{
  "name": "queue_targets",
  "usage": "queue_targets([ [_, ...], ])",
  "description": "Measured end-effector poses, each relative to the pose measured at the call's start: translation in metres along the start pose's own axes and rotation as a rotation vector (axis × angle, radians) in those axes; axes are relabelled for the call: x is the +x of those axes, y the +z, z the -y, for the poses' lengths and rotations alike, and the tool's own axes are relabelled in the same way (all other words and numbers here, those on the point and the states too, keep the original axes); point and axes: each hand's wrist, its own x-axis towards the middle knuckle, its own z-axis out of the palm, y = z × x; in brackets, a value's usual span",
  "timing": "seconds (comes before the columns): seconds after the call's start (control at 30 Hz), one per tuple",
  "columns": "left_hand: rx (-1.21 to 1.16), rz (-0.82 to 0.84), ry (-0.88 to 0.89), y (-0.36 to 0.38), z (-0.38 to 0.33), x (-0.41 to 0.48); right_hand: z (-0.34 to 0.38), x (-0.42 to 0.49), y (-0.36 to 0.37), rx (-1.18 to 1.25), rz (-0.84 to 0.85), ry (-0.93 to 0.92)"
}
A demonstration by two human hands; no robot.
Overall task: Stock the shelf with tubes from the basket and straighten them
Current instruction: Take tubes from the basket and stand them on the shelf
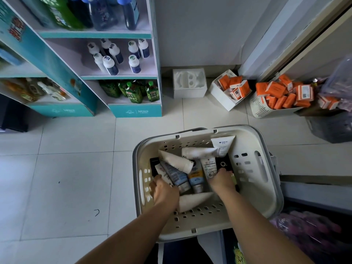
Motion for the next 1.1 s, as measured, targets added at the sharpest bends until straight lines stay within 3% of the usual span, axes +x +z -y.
queue_targets([
  [0.23, -0.166, -0.043, -0.248, 0.010, -0.012, -0.002, 0.001, 0.002, 0.011, -0.169, 0.073, 0.007],
  [0.33, -0.125, -0.053, -0.343, 0.013, -0.003, 0.005, -0.002, 0.002, 0.013, -0.074, 0.083, 0.047],
  [0.5, -0.090, -0.021, -0.280, 0.035, 0.042, 0.051, -0.003, 0.002, 0.011, 0.098, 0.101, 0.112],
  [0.63, -0.072, -0.016, -0.267, 0.009, -0.004, 0.005, -0.003, 0.001, 0.005, 0.193, 0.076, 0.104],
  [0.83, 0.005, 0.022, -0.117, 0.018, -0.010, 0.011, -0.001, 0.003, -0.006, 0.071, 0.164, 0.064],
  [1.1, -0.084, -0.027, -0.120, 0.013, -0.023, 0.025, -0.011, 0.000, -0.009, 0.101, 0.194, 0.039],
])
